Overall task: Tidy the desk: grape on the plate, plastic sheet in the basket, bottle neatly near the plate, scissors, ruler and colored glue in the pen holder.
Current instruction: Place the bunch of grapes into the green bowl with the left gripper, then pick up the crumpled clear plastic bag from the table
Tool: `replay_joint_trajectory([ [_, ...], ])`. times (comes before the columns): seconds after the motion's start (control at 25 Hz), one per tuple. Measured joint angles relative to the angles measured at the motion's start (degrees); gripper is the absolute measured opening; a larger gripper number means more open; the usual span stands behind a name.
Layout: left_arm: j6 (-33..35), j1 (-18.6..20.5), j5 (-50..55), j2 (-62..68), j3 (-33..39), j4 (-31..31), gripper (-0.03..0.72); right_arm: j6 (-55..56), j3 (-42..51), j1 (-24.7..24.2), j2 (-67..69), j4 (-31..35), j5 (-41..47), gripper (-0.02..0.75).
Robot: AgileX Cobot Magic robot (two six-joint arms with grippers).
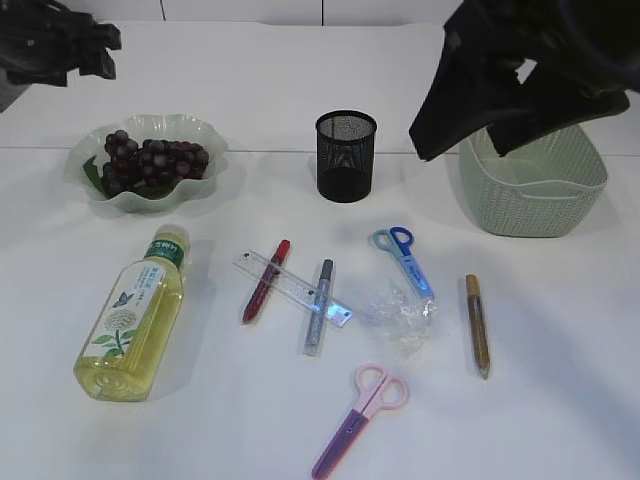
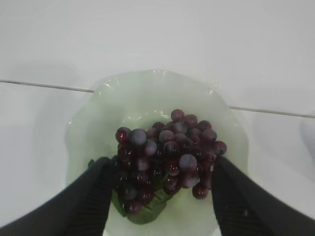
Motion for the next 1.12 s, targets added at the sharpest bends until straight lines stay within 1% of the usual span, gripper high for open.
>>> replay_joint_trajectory([
  [0.08, 0.0, 0.0, 3.7, -2.6, 0.0, 0.0, 0.468, 0.0, 0.0, 0.0, 0.0, -0.7, 0.0, 0.585],
  [0.28, 0.0, 0.0, 14.5, -8.3, 0.0, 0.0, 0.419, 0.0, 0.0, 0.0, 0.0, -1.8, -0.8, 0.585],
  [0.48, 0.9, 0.0, 23.5, -13.7, 0.0, -0.2, 0.387, 0.0, 0.0, 0.0, 0.0, -1.8, -1.0, 0.585],
  [0.68, 2.4, 0.0, 31.8, -18.5, 0.0, -0.9, 0.384, 1.8, 0.0, 0.0, 0.0, -2.5, 0.0, 0.585],
  [0.84, 3.2, 0.0, 37.8, -22.9, 0.0, -1.2, 0.384, 6.5, 0.0, 0.0, 0.0, -5.1, 2.8, 0.585],
  [1.0, 4.5, 0.0, 43.9, -26.8, 0.0, -1.8, 0.384, 11.8, 0.0, 0.0, 0.0, -7.4, 3.8, 0.585],
  [1.12, 5.9, 0.0, 45.8, -28.5, 0.0, -2.7, 0.384, 13.1, 0.0, 0.0, 0.8, -7.8, 3.8, 0.585],
])
